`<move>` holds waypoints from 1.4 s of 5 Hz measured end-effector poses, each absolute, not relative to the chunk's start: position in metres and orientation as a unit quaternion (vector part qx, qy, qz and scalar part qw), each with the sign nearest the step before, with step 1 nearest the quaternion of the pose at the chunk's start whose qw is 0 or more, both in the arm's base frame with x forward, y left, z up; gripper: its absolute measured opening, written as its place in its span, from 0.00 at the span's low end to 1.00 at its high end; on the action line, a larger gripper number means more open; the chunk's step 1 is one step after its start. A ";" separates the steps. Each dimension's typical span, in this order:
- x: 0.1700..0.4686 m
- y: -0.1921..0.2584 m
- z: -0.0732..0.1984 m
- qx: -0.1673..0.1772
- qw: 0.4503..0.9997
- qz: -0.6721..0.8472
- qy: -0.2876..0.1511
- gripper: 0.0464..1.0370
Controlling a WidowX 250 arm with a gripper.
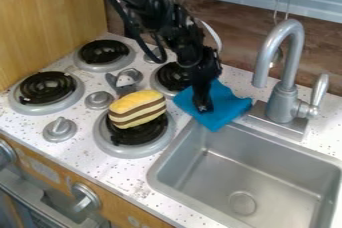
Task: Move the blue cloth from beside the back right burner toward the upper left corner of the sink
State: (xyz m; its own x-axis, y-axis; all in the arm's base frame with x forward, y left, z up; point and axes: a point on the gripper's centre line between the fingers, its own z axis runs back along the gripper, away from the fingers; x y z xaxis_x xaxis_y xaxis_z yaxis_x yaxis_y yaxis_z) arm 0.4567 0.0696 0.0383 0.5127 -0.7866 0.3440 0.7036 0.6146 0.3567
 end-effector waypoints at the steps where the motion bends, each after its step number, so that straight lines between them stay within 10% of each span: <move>1: 0.450 0.097 0.036 0.089 0.891 -0.381 -0.229 0.96; 5: 0.442 0.106 0.038 0.083 0.892 -0.385 -0.224 0.96; 6: 0.437 0.093 0.101 0.103 0.862 -0.398 -0.296 0.96; 7: 0.420 0.088 0.105 0.093 0.847 -0.423 -0.309 0.96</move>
